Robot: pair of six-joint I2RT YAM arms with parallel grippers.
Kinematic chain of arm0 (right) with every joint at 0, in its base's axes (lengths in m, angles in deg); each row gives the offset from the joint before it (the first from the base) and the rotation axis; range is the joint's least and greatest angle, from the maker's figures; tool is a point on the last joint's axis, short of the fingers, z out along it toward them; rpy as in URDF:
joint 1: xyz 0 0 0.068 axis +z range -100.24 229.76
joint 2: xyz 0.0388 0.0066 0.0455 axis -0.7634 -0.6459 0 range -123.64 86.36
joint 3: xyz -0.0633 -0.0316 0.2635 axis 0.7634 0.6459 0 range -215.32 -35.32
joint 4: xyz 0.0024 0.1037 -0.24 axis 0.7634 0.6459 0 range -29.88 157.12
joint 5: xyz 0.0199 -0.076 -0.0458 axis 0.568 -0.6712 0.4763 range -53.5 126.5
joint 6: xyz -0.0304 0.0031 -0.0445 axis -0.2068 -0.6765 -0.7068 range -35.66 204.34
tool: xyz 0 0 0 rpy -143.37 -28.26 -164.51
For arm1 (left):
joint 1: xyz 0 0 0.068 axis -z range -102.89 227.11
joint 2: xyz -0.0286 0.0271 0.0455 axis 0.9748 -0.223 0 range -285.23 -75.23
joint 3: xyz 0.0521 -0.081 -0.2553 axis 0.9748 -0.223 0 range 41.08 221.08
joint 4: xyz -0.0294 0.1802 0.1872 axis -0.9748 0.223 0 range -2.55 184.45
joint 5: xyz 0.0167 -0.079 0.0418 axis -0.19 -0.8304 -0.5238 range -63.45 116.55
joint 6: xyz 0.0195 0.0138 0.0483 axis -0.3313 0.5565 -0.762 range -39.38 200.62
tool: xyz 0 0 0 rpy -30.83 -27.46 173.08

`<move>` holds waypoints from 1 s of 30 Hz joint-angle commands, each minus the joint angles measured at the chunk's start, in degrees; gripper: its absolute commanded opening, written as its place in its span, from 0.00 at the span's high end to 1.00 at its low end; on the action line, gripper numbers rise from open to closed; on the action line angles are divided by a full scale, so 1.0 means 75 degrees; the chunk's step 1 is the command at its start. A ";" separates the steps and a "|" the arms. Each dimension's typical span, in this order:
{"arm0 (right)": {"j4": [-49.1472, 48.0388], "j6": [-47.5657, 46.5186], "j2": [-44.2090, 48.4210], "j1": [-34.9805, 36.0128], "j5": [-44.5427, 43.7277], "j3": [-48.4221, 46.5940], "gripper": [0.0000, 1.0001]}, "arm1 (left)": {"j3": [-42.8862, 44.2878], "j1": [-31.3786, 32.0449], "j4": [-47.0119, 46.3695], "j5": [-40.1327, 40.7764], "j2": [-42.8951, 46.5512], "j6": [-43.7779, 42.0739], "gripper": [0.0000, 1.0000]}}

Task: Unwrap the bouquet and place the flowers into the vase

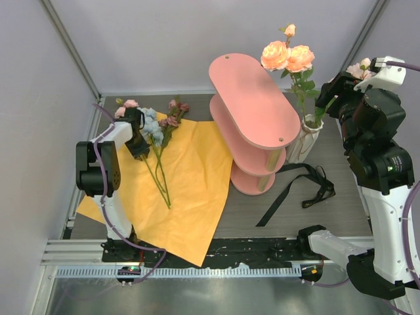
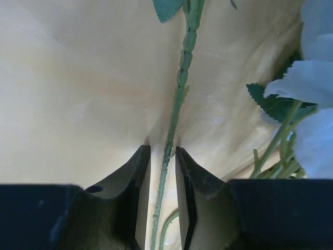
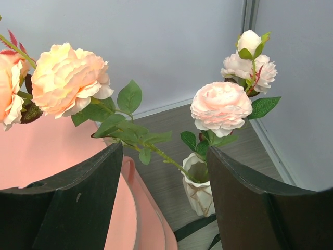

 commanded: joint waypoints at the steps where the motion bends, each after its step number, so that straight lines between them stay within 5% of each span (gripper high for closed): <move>1: -0.0421 -0.0037 0.0047 0.0041 0.0103 -0.0064 0.29 | -0.0070 0.0022 -0.0190 0.0122 -0.0156 0.0069 0.73; 7: -0.0398 0.0033 0.0071 0.0041 0.0173 -0.0076 0.29 | 0.0059 0.0198 -0.0202 0.0613 -0.0155 -0.0107 0.80; 11: -0.0386 0.0079 0.0082 0.0041 0.0349 -0.0088 0.29 | 0.0117 0.0221 -0.0144 0.0836 0.0101 -0.0189 1.00; 22: -0.0081 0.0056 -0.0597 0.0322 0.1460 -0.1082 0.31 | 0.0270 0.0221 0.0034 0.0873 0.4224 -0.0891 1.00; 30: -0.1168 0.0816 -0.1322 0.0439 0.5906 -0.2279 0.34 | -0.1229 0.0221 -0.3514 -0.3154 0.7038 -0.1349 1.00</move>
